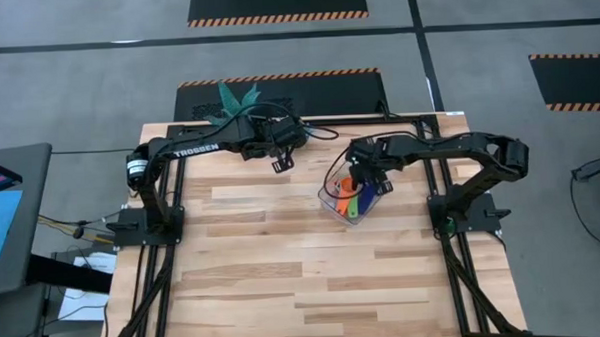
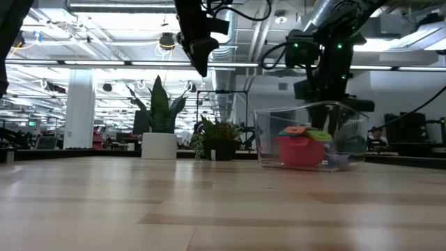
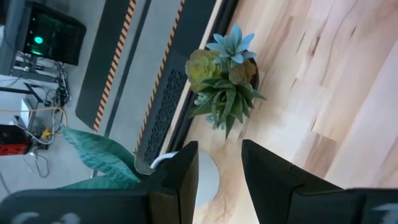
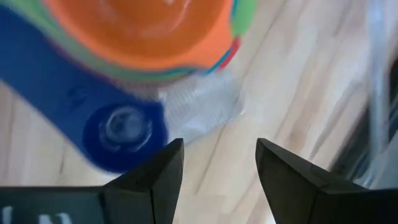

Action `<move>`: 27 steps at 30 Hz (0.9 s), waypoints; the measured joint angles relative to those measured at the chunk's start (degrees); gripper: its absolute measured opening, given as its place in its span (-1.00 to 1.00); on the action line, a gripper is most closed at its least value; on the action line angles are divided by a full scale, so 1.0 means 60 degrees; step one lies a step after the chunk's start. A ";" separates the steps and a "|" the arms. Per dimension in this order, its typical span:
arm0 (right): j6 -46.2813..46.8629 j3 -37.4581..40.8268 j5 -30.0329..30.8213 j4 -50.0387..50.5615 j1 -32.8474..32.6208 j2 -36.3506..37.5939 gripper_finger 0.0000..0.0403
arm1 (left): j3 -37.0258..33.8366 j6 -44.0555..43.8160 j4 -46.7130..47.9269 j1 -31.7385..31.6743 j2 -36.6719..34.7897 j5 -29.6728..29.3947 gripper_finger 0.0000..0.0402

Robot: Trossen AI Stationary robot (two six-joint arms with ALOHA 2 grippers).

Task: Nest measuring cups in basket
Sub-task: Adjust the nested measuring cups in the transparent bin

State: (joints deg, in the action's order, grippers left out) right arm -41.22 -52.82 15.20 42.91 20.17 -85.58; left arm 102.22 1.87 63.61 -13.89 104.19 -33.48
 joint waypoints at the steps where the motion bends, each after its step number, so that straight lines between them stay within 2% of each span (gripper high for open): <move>1: -0.0106 0.0000 0.0000 -0.0181 -0.0007 0.0000 0.11 | 0.0002 -0.0001 -0.0001 0.0000 -0.0005 -0.0002 -0.44; 3: 0.0119 0.0000 0.0005 -0.0510 -0.0005 0.0000 0.11 | 0.0002 -0.0079 0.0007 0.0000 -0.0005 0.0003 -0.44; 5: 0.1056 0.0000 -0.0005 -0.0599 0.0008 0.0000 0.11 | 0.0002 -0.0267 0.0007 0.0000 -0.0005 0.0012 -0.44; 7: 0.2545 0.0000 -0.0004 -0.0542 0.0066 0.0000 0.11 | 0.0002 -0.0395 0.0015 0.0004 -0.0005 0.0127 -0.44; 11: 0.6465 0.0000 -0.0012 -0.0142 0.0254 0.0000 0.11 | 0.0002 -0.0419 0.0009 0.0004 -0.0005 0.0282 -0.44; 15: 0.9081 0.0000 -0.0040 0.0075 0.0416 0.0000 0.11 | 0.0002 -0.0419 -0.0043 -0.0001 -0.0005 0.0279 -0.44; 22: 1.2717 0.0000 -0.1511 0.0092 0.0388 0.0000 0.11 | 0.0003 -0.0421 -0.0040 -0.0044 -0.0005 0.0281 -0.44; 24: 1.3662 0.0000 -0.1556 0.0094 0.0285 -0.0002 0.11 | 0.0005 -0.0440 -0.0040 -0.0044 -0.0005 0.0280 -0.44; 27: 1.4271 0.0000 -0.1322 0.0089 0.0100 -0.0004 0.11 | 0.0005 -0.0473 -0.0057 -0.0044 -0.0005 0.0318 -0.44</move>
State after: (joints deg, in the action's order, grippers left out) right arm 44.40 -52.82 7.27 43.44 20.77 -85.60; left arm 102.26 -0.97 63.27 -14.15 104.16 -31.58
